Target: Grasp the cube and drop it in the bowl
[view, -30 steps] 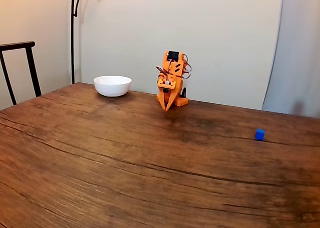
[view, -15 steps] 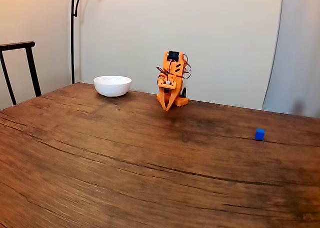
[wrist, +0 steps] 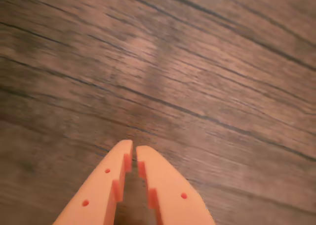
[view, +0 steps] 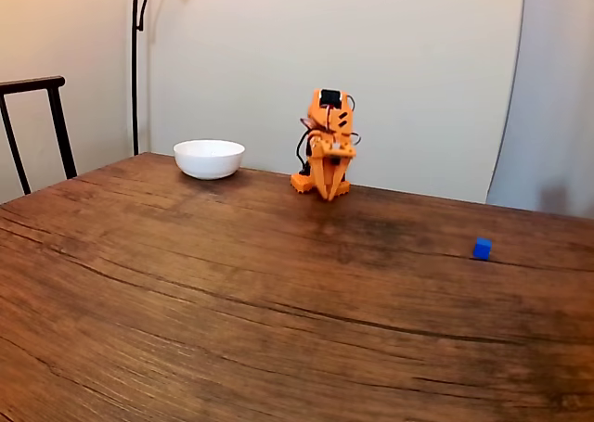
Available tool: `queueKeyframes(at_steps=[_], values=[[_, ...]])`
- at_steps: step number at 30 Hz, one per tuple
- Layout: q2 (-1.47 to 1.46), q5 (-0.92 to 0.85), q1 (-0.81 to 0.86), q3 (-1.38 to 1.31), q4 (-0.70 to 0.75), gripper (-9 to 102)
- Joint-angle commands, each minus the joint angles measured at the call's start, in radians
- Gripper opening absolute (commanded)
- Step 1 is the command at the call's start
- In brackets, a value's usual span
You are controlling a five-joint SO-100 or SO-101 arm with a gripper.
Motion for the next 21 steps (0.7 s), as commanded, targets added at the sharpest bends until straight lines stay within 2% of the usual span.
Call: queueKeyframes(at_steps=[1, 10, 21], values=[[-0.005, -0.006, -0.035, -0.067, 0.023, -1], [-0.005, -0.005, -0.17, -0.201, 0.021, -1], [-0.011, 0.008, -0.229, -0.348, 0.02, -1]])
